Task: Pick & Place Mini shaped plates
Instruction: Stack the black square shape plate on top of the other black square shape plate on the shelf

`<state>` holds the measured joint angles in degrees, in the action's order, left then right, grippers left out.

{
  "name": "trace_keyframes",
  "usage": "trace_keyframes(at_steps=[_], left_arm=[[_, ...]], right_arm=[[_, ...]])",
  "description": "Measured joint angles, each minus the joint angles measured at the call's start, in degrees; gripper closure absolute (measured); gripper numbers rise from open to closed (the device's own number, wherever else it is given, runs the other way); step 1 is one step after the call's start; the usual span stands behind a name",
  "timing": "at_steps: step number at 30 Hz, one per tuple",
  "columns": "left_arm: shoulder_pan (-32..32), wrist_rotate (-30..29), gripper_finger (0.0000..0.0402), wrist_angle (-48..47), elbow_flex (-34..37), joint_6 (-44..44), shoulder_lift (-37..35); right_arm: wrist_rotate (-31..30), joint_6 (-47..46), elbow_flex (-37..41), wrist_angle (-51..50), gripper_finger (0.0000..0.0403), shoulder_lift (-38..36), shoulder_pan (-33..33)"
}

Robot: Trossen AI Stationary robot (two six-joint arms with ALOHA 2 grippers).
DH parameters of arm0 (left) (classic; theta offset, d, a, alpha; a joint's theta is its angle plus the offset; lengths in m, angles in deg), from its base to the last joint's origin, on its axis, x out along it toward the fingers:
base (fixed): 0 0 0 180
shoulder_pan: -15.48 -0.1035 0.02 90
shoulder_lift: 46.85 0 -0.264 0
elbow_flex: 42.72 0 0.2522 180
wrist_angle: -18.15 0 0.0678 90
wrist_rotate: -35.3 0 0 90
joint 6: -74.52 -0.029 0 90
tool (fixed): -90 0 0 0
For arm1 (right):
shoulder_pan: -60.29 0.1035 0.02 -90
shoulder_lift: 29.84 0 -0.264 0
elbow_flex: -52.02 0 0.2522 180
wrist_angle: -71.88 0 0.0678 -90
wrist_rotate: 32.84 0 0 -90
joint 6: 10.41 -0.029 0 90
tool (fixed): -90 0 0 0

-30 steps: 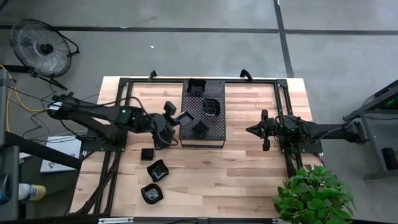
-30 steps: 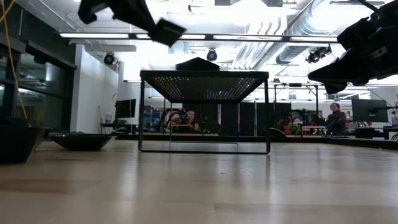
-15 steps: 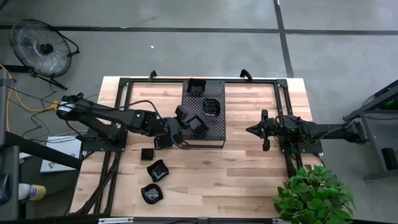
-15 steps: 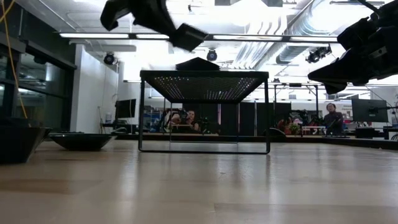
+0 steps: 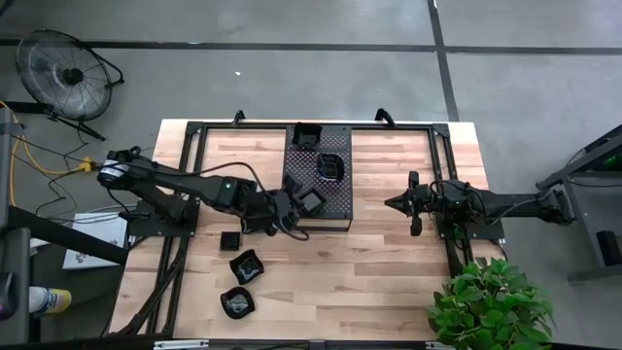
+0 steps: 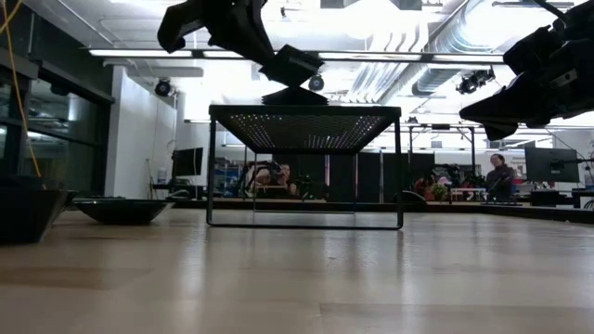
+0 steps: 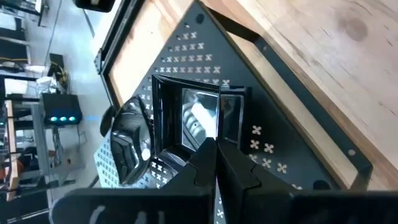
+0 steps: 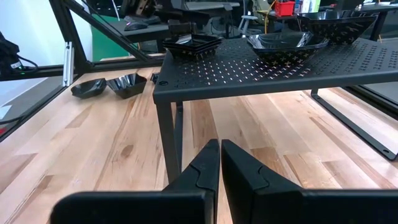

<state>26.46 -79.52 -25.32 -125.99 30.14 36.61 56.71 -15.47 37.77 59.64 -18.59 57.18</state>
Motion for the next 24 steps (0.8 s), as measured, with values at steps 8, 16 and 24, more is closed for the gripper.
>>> trace_keyframes(at_steps=[8,16,24], left_arm=[[0.04,-0.03,0.0402,2.56,0.00,-0.15,0.07],[0.04,-1.19,0.0402,1.68,0.09,-1.86,1.60],[0.04,-2.81,0.0402,1.61,0.07,-2.80,3.99]], right_arm=[[0.00,0.00,0.00,0.00,0.0391,0.00,-0.01],[0.00,0.00,0.00,-0.01,0.0391,0.00,0.00],[0.00,0.00,0.00,0.00,0.0391,-0.04,0.00]])
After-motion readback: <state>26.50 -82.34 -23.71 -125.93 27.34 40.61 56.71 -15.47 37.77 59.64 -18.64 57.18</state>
